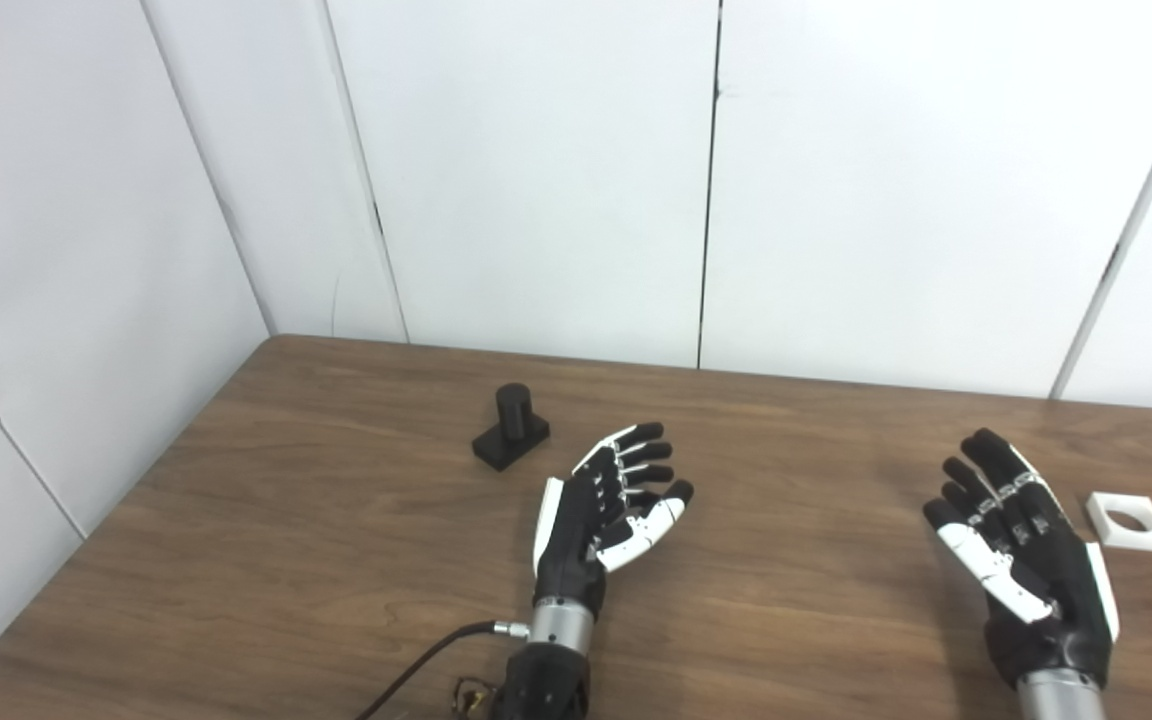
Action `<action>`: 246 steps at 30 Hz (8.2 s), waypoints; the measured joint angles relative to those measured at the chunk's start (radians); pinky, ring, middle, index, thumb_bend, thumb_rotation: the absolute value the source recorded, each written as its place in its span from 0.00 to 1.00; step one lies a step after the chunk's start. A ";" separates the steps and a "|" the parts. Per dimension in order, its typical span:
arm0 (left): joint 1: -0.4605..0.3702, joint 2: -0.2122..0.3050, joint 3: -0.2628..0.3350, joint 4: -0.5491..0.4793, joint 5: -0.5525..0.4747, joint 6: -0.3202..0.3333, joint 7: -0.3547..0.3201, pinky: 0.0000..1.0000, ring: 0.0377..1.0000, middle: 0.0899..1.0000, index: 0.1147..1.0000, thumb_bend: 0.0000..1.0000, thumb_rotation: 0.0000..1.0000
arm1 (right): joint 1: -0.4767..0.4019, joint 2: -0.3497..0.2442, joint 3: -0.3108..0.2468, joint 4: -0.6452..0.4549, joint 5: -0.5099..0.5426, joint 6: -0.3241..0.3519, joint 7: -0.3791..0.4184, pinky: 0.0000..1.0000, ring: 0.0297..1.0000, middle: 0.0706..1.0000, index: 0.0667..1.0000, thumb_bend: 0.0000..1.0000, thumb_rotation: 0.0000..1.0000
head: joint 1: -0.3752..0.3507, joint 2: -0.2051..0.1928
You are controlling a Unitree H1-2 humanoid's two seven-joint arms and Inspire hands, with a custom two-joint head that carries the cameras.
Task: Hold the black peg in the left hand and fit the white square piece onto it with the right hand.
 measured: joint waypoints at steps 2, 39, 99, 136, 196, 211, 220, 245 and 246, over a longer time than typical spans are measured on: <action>0.000 0.000 -0.001 0.000 0.000 0.000 0.000 0.57 0.66 0.70 0.71 0.53 0.14 | 0.000 0.000 0.000 0.000 0.000 0.000 0.000 0.87 0.83 0.84 0.77 0.62 0.08 | 0.000 0.000; -0.025 0.255 -0.008 -0.216 0.502 0.152 0.106 0.61 0.70 0.73 0.67 0.74 0.17 | 0.000 0.002 0.007 -0.005 -0.002 0.005 0.001 0.84 0.83 0.84 0.79 0.62 0.11 | -0.008 0.005; -0.366 0.440 -0.192 0.321 0.789 0.606 -0.026 1.00 1.00 1.00 0.64 0.95 0.49 | 0.000 0.000 0.000 -0.010 -0.039 0.022 -0.012 0.84 0.82 0.84 0.78 0.64 0.15 | -0.020 0.026; -0.409 0.448 -0.244 0.448 0.654 0.482 0.144 1.00 0.95 0.86 0.42 0.52 0.07 | 0.035 -0.018 -0.005 -0.058 -0.042 0.070 -0.013 0.86 0.82 0.84 0.78 0.65 0.18 | -0.025 0.061; -0.228 0.327 -0.305 0.266 0.340 -0.179 -0.223 1.00 1.00 1.00 0.43 0.52 0.07 | 0.036 0.018 0.008 -0.102 -0.083 0.089 -0.062 0.71 0.74 0.78 0.73 0.70 0.20 | -0.230 0.127; -0.231 0.372 -0.281 0.309 0.297 -0.240 -0.237 0.99 1.00 1.00 0.43 0.52 0.07 | 0.018 0.061 0.026 -0.107 -0.151 0.093 -0.118 0.73 0.78 0.77 0.72 0.68 0.17 | -0.643 0.104; -0.245 0.385 -0.274 0.358 0.280 -0.293 -0.232 1.00 1.00 1.00 0.43 0.52 0.07 | -0.005 0.044 0.021 -0.108 -0.168 0.093 -0.126 0.74 0.78 0.76 0.72 0.72 0.23 | -0.649 0.100; -0.241 0.388 -0.270 0.354 0.281 -0.290 -0.231 1.00 1.00 1.00 0.43 0.52 0.07 | -0.372 -0.618 0.194 0.068 -0.651 0.346 0.141 0.78 0.94 0.93 0.81 0.87 0.30 | -0.647 0.089; -0.241 0.388 -0.271 0.354 0.281 -0.290 -0.231 1.00 1.00 1.00 0.43 0.52 0.07 | -0.388 -0.640 0.222 0.092 -0.673 0.348 0.169 0.79 0.95 0.94 0.81 0.87 0.31 | -0.647 0.089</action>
